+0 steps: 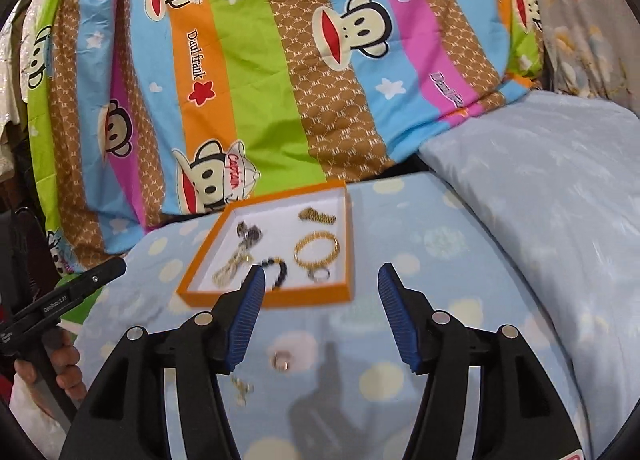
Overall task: Organize jewelry
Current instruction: 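Open the right tool to drop the silver ring into the orange box, then grasp a small gold earring with the left tool while the right tool grasps a gold dangle earring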
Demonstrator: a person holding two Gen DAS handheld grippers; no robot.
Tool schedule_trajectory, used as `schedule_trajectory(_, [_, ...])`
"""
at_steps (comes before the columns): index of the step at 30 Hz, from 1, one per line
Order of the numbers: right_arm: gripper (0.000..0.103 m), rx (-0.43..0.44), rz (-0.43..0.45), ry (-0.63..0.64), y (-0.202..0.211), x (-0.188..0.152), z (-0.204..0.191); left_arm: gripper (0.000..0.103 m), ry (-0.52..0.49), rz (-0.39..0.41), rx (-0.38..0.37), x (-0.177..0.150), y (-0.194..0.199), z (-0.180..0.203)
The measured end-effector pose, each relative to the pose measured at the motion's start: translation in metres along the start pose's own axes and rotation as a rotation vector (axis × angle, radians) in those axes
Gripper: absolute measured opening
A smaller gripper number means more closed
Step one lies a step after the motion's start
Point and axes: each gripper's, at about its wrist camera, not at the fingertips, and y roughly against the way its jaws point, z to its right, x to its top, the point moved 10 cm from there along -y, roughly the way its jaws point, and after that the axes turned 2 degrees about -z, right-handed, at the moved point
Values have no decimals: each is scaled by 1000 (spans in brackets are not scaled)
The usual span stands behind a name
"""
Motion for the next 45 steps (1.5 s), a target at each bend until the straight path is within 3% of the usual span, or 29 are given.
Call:
schedule_trajectory(6, [58,-26,-58,-6,-3,-44,3,61,-30,-106,-7,-54,-10,13])
schedule_trajectory(13, [58,-32,-88,27,-12,-56,-4,60,-94,-158,22,-73,-27,30])
schedule_trajectory(16, [58,-26,-110,35,-17,-60,-7,50,-83,-188,20,-76,-35,30])
schedule_trajectory(22, [58,3,-123,78,-19,-65,-24,9,-76,-235,-7,-82,-42,32])
schedule_trajectory(26, [58,49,-144,125,-21,-71,-46,0,-83,-224,-29,-82,-39,36])
schedule_trajectory(30, [56,71,-178,184,-29,-80,-69,0,-96,-210,-44,-81,-36,40])
schedule_trajectory(35, [37,76,-225,233,-42,-88,-89,0,-91,-203,-52,-80,-34,40])
schedule_trajectory(40, [29,66,-267,229,-54,-91,-91,0,-86,-205,-53,-80,-34,39])
schedule_trajectory(42, [23,66,-284,220,-57,-92,-90,4,-79,-209,-51,-80,-35,38])
schedule_trajectory(45, [10,66,-290,217,-59,-93,-90,18,-68,-200,-47,-78,-33,37])
